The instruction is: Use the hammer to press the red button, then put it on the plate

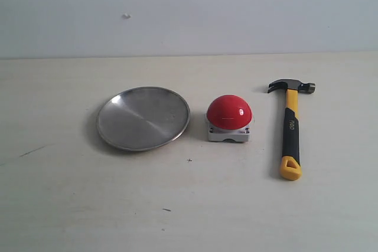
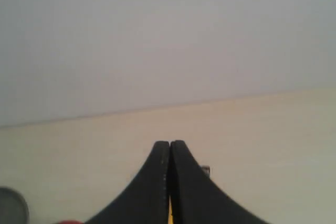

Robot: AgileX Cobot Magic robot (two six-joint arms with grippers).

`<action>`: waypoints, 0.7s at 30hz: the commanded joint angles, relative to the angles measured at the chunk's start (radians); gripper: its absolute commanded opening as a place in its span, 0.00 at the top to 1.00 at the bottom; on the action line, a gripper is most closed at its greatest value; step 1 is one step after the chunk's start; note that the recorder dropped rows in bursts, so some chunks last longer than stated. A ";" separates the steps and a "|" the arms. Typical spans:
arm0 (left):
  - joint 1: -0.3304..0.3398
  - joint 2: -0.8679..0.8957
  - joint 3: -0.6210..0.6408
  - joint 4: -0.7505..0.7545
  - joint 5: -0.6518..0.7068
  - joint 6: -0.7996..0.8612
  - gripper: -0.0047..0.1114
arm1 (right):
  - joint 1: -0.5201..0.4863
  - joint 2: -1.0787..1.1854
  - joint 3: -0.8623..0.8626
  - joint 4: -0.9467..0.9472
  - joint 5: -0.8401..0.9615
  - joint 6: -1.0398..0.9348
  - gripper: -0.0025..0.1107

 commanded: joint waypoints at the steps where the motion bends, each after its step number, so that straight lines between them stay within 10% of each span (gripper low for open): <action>1: -0.005 -0.006 0.003 -0.002 0.000 0.000 0.96 | -0.006 0.206 -0.201 -0.169 0.301 0.162 0.98; 7: -0.005 -0.006 0.003 -0.002 0.000 0.000 0.96 | -0.006 0.476 -0.488 -0.264 0.719 0.169 0.98; 13: -0.005 -0.006 0.003 -0.002 0.000 0.000 0.96 | -0.006 0.608 -0.540 -0.215 0.673 0.190 0.97; 21: -0.005 -0.006 0.003 0.000 0.000 0.000 0.96 | -0.006 0.803 -0.684 -0.192 0.776 0.187 0.61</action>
